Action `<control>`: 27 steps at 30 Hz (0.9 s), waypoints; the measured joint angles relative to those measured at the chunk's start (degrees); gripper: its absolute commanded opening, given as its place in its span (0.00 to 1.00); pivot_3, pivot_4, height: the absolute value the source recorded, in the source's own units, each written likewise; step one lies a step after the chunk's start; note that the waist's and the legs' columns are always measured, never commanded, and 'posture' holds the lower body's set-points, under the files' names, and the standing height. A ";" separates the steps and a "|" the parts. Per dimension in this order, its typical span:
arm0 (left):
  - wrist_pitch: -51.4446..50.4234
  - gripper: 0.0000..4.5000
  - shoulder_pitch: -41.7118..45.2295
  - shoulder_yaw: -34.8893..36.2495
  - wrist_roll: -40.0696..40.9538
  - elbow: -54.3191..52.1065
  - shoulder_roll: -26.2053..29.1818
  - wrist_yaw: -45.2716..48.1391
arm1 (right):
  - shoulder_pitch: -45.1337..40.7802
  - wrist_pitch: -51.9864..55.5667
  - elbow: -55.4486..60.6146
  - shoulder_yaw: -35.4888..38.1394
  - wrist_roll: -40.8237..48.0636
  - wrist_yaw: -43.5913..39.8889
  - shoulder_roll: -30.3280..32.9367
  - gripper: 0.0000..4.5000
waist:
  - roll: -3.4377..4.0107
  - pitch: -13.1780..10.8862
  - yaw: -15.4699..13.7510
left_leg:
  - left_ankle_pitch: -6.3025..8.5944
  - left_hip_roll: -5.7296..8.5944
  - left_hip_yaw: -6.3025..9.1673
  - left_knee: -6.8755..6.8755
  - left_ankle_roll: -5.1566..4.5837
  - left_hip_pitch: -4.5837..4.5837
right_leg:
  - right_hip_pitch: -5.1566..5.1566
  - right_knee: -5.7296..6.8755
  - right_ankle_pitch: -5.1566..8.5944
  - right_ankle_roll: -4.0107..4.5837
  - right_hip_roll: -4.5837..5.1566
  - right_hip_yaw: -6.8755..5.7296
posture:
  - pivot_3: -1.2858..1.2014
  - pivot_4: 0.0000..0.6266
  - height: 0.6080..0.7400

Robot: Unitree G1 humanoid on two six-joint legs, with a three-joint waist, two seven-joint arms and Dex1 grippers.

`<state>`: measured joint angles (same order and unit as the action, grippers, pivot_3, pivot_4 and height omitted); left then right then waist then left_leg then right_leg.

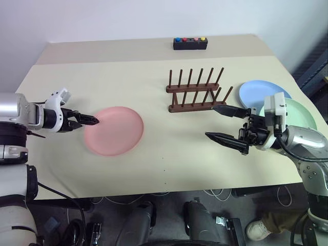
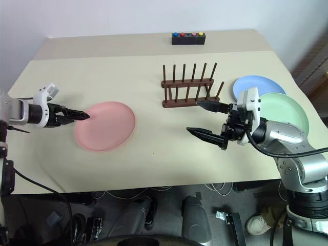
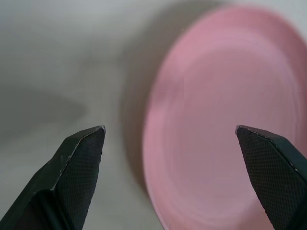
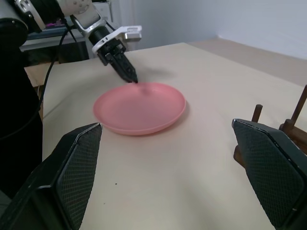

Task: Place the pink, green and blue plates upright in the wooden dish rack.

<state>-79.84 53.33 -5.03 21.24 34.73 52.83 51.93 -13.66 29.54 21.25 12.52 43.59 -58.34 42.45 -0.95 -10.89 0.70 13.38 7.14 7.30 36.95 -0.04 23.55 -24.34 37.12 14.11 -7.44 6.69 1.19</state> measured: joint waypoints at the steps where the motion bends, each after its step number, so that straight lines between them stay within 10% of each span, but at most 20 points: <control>1: -0.17 0.99 0.59 -1.75 -0.31 0.50 0.27 0.77 | 0.05 -0.03 0.00 0.00 -0.02 0.15 -0.08 0.99 | 0.00 0.00 0.02 | 0.00 0.00 0.00 0.00 0.00 0.00 | 0.00 0.00 0.00 0.00 0.00 0.00 | 0.52 0.24 1.00; 10: -0.61 0.99 3.78 -12.78 -2.19 4.03 1.51 8.14 | 0.27 -0.18 0.04 0.00 -0.10 0.69 -0.18 0.99 | -0.01 -0.01 0.04 | 0.00 0.00 -0.01 -0.01 0.00 0.00 | 0.00 -0.01 0.00 0.00 0.00 0.01 | 0.52 0.24 1.00; 13: 0.41 0.82 4.20 -13.51 -3.27 4.91 0.95 8.74 | 0.27 -0.19 0.04 0.00 -0.12 0.75 -0.19 1.00 | -0.01 0.00 0.04 | 0.00 0.00 -0.01 -0.02 -0.01 0.00 | -0.01 0.00 0.00 0.00 0.00 0.02 | 0.52 0.24 1.00; 20: 2.56 0.05 4.69 -11.52 -5.02 8.07 -2.34 6.50 | 0.28 -0.24 0.04 0.00 -0.20 1.21 -0.21 1.00 | 0.01 0.00 -0.28 | 0.01 0.04 -0.01 0.02 -0.02 0.00 | 0.04 -0.03 0.01 -0.01 0.04 0.00 | 0.52 0.24 1.00; 27: 2.69 0.02 5.99 -8.89 -4.94 9.77 -4.76 6.15 | 0.24 -0.24 0.04 0.00 -0.36 1.78 -0.21 1.00 | -0.02 -0.01 -0.05 | 0.00 0.03 0.01 0.02 -0.02 0.00 | 0.03 -0.01 0.01 -0.02 0.03 -0.02 | 0.52 0.24 1.00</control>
<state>-77.15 59.32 -13.92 16.29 44.50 48.07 58.08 -13.41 29.29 21.29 12.52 43.22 -56.56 42.23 -0.97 -10.90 0.65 13.38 7.17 7.31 36.97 -0.06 23.55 -24.32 37.11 14.12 -7.45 6.72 1.17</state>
